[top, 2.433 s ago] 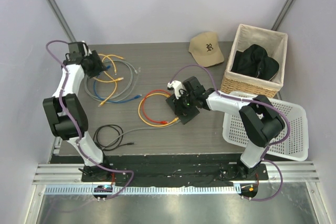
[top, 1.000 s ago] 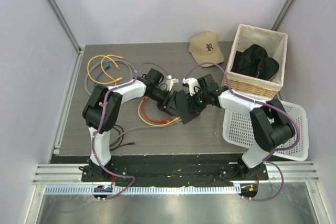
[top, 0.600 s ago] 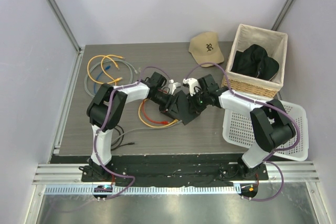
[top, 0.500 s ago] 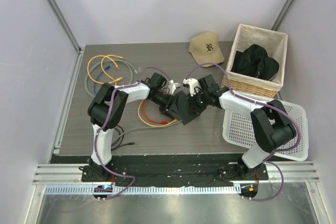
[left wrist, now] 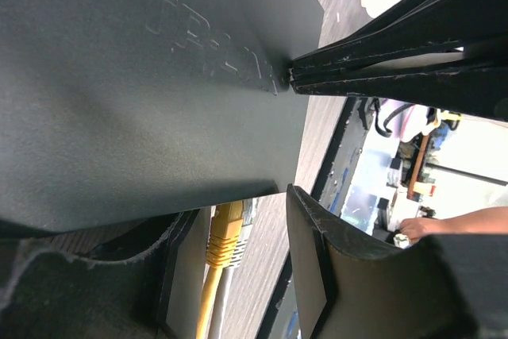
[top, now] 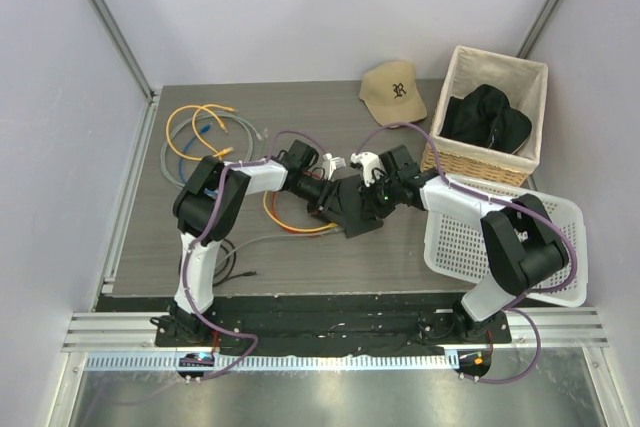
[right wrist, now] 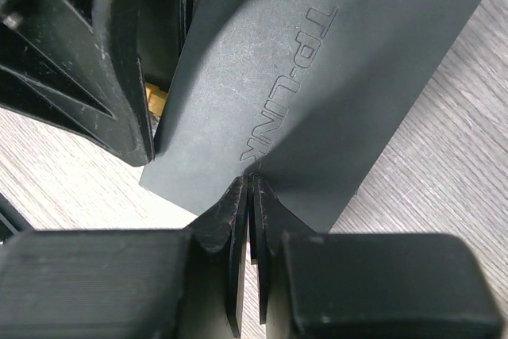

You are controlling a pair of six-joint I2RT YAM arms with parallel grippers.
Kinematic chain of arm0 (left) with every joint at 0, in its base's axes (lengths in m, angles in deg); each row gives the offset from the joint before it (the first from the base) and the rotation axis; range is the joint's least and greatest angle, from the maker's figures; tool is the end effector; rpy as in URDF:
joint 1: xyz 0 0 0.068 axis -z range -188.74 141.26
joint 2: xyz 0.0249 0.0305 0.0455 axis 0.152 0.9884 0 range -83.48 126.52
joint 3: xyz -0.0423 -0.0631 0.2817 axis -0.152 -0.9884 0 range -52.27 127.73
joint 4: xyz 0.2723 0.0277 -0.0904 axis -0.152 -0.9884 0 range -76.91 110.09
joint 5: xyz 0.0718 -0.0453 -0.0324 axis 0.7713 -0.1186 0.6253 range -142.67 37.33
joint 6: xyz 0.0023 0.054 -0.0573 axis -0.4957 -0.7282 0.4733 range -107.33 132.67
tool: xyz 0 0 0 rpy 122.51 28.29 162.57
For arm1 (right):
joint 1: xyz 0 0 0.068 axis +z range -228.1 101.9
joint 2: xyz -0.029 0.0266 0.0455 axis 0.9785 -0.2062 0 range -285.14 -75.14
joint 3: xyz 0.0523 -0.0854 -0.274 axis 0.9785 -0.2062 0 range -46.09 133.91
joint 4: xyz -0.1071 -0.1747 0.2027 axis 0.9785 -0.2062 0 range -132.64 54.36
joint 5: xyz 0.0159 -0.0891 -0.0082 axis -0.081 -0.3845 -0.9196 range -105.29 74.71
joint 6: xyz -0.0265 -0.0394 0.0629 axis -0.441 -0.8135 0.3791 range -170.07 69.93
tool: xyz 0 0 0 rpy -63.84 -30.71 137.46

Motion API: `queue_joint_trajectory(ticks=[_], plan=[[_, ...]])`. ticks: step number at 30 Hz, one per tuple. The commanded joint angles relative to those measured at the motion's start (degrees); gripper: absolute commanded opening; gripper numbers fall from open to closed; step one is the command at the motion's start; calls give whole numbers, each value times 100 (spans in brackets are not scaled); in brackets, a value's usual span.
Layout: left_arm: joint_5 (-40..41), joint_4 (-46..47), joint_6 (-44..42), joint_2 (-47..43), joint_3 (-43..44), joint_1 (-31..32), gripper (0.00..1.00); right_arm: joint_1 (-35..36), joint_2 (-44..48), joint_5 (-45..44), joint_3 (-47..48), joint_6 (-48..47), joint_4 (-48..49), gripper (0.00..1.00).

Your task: Pull the plug from the switch port

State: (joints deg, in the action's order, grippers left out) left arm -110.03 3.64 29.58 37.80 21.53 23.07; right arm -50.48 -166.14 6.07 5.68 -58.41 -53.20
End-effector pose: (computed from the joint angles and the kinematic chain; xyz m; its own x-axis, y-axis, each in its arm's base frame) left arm 0.3479 -0.2828 0.0957 -0.9044 0.3765 -0.2005 0.3510 0.3895 -0.8515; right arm 0.2985 0.1839 0.1559 -0.6453 -0.4900 -0.5860 -0.7096 0.6687 0.2222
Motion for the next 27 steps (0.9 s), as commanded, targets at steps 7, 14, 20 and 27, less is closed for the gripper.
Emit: queue_joint_trajectory(ticks=[7,14,20,27], plan=[[58,282,454,-69,-261,-333,45,-46,-58,-300,-325,-10,-529,13],[-64,300,410,1,-226,-369,41,-55,-111,-291,-299,-1,-538,13],[-143,318,445,54,-112,-351,43,-63,-146,-291,-273,-1,-547,13],[-73,107,199,116,38,-132,41,-81,-164,-282,-273,8,-555,13]])
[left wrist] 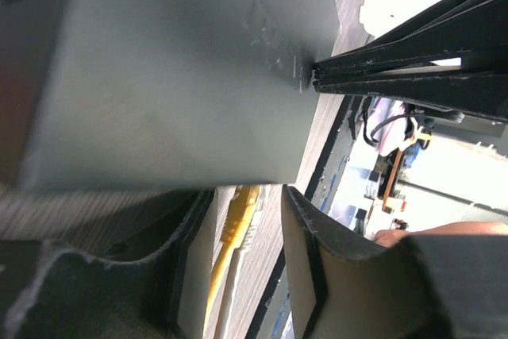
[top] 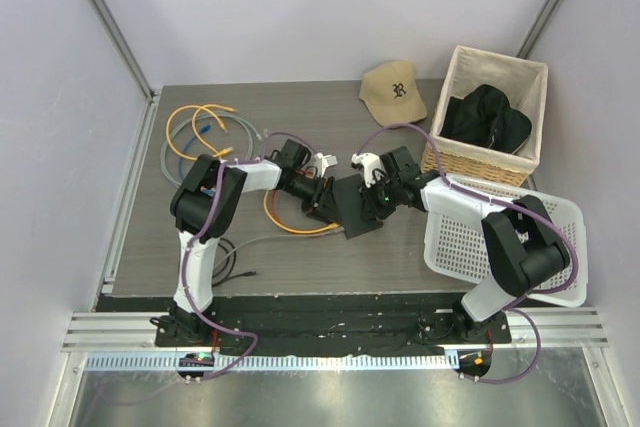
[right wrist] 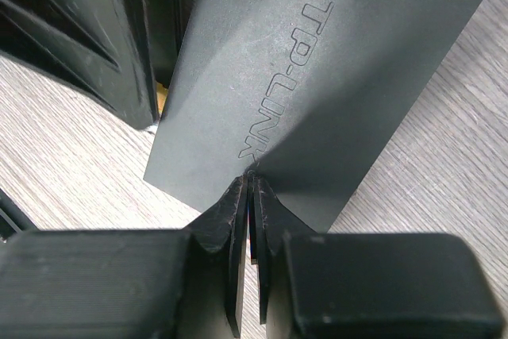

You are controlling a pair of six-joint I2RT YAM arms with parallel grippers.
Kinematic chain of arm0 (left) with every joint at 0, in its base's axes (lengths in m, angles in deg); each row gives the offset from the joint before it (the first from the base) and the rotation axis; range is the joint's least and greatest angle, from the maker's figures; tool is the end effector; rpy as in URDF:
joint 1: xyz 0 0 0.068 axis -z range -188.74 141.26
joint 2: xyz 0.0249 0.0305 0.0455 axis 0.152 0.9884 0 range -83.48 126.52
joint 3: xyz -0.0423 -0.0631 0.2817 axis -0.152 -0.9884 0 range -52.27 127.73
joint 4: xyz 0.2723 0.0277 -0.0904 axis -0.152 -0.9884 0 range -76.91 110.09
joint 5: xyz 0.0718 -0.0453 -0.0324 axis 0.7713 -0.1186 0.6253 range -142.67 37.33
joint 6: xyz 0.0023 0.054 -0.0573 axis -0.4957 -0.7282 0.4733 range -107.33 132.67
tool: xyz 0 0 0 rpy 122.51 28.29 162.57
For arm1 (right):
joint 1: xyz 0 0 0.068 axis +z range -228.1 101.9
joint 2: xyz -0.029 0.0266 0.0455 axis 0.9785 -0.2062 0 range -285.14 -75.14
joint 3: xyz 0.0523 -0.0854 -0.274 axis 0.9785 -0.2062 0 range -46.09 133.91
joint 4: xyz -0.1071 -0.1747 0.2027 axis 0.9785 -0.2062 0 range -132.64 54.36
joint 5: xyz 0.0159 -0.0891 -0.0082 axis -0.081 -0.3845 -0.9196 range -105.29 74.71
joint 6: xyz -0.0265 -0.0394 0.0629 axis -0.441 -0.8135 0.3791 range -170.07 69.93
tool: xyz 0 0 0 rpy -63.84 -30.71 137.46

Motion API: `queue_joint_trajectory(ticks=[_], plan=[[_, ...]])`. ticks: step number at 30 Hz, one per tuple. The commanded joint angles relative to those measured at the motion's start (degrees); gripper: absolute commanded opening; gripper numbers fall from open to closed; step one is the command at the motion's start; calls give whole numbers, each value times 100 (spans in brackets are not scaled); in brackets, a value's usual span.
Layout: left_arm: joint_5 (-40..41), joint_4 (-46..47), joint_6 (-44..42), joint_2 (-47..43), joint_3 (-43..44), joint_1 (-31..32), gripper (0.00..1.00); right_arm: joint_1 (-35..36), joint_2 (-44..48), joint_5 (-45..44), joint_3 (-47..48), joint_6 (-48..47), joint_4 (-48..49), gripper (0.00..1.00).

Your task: Pull the plug from the switch port

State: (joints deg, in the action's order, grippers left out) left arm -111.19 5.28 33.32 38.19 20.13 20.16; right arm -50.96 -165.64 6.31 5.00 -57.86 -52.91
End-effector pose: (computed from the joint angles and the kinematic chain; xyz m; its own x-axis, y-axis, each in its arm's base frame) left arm 0.3577 -0.2633 0.0885 -0.9408 0.3092 -0.1386 0.2640 0.4124 -0.8719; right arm 0.2975 0.1803 0.1554 -0.6550 -0.4773 -0.5858 -0.6993 0.6767 0.2305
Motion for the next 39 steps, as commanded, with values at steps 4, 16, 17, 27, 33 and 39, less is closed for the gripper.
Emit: queue_joint_trajectory(ticks=[4,16,17,27,33,39], plan=[[78,-145,-333,103,169,186,33,-59,-214,-306,-214,-38,-575,13],[-414,-233,-605,243,266,151,31,-121,-231,-288,-196,-21,-575,14],[-423,-285,-701,261,274,142,29,-121,-231,-288,-196,-21,-575,14],[-379,-795,-1247,498,494,-69,30,-156,-205,-288,-205,-3,-549,17],[-686,-322,-581,577,494,-113,33,-147,-240,-280,-196,-3,-566,17],[-784,127,1,621,459,-78,35,-156,-302,-280,-161,-3,-584,18]])
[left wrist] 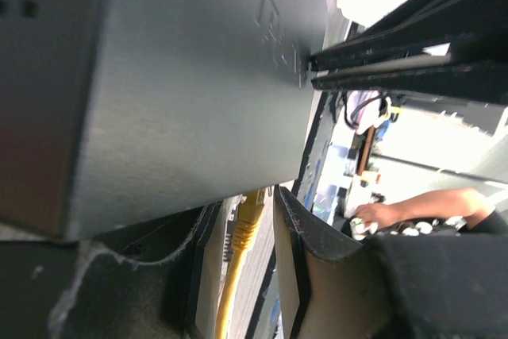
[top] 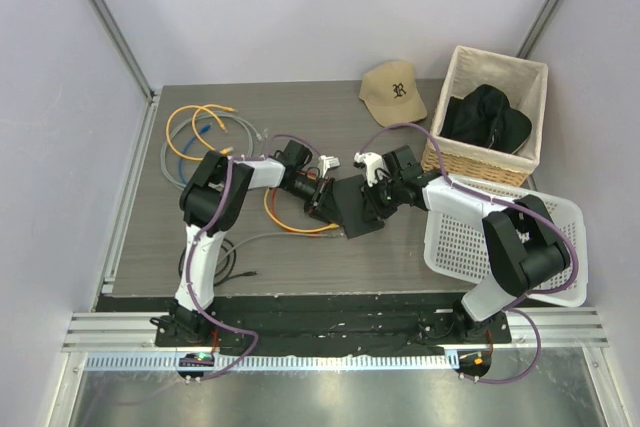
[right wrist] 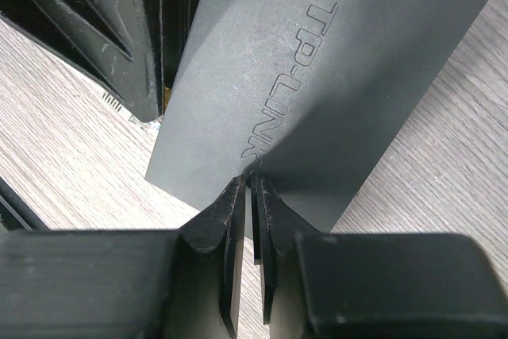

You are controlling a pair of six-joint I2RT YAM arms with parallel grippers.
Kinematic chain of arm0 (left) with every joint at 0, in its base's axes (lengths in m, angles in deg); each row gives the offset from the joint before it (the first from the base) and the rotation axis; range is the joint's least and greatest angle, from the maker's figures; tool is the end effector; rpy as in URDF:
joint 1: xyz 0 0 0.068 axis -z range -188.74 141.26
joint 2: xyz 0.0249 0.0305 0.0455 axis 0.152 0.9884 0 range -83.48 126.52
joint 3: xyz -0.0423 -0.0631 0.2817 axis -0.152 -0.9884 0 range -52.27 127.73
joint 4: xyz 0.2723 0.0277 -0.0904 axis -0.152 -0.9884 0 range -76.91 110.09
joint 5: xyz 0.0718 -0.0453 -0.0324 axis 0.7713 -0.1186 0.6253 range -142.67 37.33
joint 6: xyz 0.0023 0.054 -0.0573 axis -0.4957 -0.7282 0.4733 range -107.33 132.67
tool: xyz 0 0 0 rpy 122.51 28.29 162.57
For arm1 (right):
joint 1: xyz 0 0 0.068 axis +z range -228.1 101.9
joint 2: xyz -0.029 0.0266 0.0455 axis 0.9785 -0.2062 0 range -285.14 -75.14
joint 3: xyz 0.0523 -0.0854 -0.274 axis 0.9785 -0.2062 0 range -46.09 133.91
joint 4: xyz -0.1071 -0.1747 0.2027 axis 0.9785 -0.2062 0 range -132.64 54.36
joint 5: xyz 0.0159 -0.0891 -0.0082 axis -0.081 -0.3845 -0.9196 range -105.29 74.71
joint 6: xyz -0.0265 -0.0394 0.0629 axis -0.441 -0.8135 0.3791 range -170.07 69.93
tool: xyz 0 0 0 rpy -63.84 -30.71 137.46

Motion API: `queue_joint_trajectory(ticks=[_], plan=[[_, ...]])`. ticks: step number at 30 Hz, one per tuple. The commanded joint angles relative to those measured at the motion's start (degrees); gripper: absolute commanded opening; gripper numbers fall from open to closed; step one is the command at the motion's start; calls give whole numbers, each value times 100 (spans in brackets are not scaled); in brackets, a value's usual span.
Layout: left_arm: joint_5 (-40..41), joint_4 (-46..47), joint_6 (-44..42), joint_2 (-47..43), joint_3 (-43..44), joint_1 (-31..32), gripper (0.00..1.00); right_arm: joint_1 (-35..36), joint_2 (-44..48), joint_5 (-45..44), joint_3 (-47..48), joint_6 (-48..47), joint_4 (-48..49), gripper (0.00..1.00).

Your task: Pull the plug from the switch port

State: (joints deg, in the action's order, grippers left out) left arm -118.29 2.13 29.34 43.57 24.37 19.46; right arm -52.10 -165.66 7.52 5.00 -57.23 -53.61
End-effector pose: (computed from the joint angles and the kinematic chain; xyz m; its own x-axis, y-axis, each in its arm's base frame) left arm 0.3665 -0.2663 0.0727 -0.9256 0.3621 -0.1103 0.2354 0.3224 -0.9168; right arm 0.2989 0.1748 0.1549 -0.6776 -0.4583 -0.5752 -0.6815 0.6852 0.2571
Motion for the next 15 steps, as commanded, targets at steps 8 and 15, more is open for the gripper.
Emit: queue_joint_trajectory(ticks=[8,15], plan=[[-91,451,356,128,53,97,29,-25,-449,-365,-82,-84,-567,18],[6,13,-188,14,18,97,12,-51,-414,-347,-99,-93,-567,18]])
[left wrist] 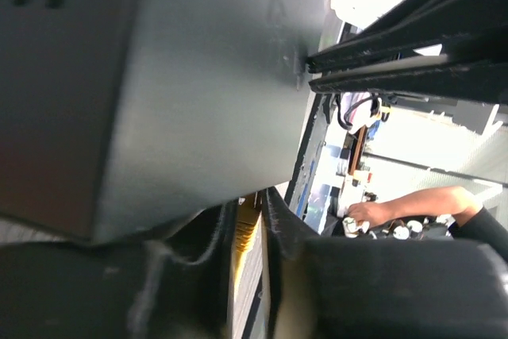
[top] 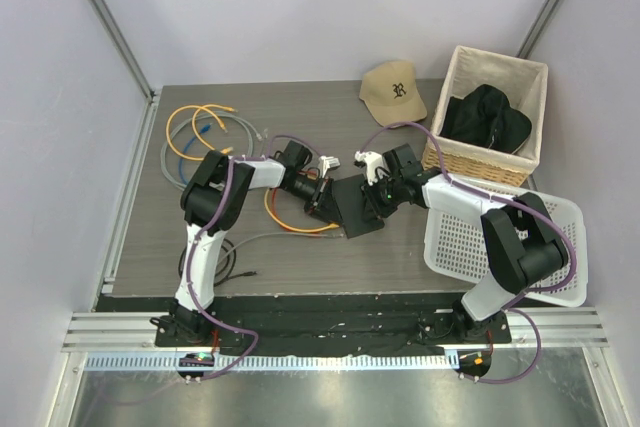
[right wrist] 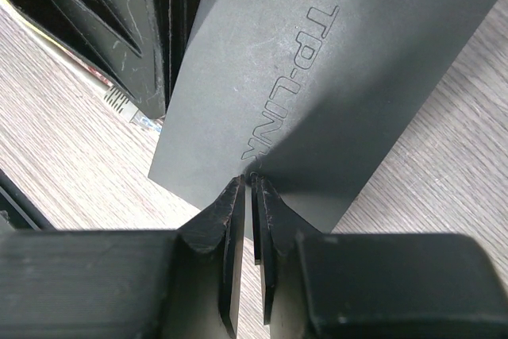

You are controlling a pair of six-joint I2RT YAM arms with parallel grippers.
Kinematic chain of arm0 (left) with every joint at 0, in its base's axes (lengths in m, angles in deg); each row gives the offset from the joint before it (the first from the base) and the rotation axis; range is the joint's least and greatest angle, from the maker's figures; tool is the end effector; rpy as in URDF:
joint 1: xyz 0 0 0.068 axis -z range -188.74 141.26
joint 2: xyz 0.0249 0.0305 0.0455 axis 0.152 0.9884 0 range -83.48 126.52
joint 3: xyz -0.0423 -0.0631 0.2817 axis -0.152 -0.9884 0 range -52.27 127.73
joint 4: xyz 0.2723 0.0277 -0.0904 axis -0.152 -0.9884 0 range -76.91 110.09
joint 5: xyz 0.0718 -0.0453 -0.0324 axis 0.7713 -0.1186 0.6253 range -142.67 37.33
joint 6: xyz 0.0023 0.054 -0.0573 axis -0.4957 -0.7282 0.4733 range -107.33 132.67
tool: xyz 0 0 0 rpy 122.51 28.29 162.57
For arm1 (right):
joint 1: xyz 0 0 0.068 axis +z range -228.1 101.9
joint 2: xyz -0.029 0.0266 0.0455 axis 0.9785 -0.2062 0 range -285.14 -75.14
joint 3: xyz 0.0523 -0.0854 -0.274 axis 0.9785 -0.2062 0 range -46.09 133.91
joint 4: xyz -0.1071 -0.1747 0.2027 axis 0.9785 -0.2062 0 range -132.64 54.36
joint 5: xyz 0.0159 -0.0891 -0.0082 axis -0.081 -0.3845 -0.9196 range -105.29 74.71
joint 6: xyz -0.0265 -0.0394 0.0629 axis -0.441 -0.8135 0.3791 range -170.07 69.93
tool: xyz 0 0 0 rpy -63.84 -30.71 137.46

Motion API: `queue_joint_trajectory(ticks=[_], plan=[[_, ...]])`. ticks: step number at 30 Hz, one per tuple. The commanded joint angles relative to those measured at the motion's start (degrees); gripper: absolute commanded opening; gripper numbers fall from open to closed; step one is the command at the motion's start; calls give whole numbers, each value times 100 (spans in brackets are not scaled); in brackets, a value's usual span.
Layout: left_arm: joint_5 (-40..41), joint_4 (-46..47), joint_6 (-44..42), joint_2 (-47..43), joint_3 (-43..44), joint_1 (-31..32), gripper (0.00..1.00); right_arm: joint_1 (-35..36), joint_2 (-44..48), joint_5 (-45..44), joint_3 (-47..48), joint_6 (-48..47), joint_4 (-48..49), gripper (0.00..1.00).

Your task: Pull the plug from the switch port

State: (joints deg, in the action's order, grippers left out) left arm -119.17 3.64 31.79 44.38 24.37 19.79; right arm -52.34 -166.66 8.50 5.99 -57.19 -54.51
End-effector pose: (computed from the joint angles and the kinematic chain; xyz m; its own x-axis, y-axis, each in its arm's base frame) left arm 0.3661 -0.2695 0.0685 -0.9304 0.3573 -0.0812 0.2031 0.3184 -0.9259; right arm 0.3018 0.1758 0.1540 -0.6876 -0.4577 -0.5637 -0.6789 0.6805 0.2756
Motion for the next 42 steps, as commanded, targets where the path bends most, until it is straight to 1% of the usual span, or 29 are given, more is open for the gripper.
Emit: queue_joint_trajectory(ticks=[1,3,8,10,13,15,17,19,20,21,22,24,26,27,34,39,42], plan=[[137,-209,-504,-85,35,65,6,-18,-305,-446,-206,-97,-468,18],[313,-411,-662,-103,70,56,0,-18,-287,-446,-215,-97,-468,18],[331,-728,-847,47,474,56,0,-18,-357,-437,-180,-97,-477,18],[357,-903,-1066,21,527,64,0,-27,-401,-446,-154,-88,-503,18],[480,-1115,-1383,-180,318,56,0,-10,-419,-446,-136,-97,-512,18],[542,-1019,-1393,-391,20,64,0,-18,-393,-437,-154,-106,-503,18],[542,-966,-1349,-463,-79,65,0,-27,-340,-428,-180,-106,-486,18],[594,-1079,-1436,-428,78,64,0,-18,-313,-428,-206,-106,-468,18],[603,-1341,-1593,-341,227,56,0,-18,-278,-428,-215,-106,-468,18],[612,-1483,-1665,-244,594,64,0,-18,-269,-419,-224,-106,-451,18],[612,-1615,-1726,-43,763,65,0,-27,-252,-410,-233,-115,-459,18],[673,-1818,-1850,90,1140,56,0,-27,-234,-410,-242,-115,-450,18],[744,-2010,-1894,204,1309,64,0,-27,-225,-393,-259,-124,-442,18],[779,-2081,-2172,222,1414,56,0,-18,-225,-393,-259,-124,-450,18],[1086,-2372,-2658,117,1301,56,0,-18,-392,-402,-154,-115,-494,18],[1104,-2565,-2816,143,1423,65,0,-18,-603,-349,-40,-141,-591,18],[1130,-2828,-3097,152,1450,38,0,-27,-656,-323,-4,-141,-609,18]])
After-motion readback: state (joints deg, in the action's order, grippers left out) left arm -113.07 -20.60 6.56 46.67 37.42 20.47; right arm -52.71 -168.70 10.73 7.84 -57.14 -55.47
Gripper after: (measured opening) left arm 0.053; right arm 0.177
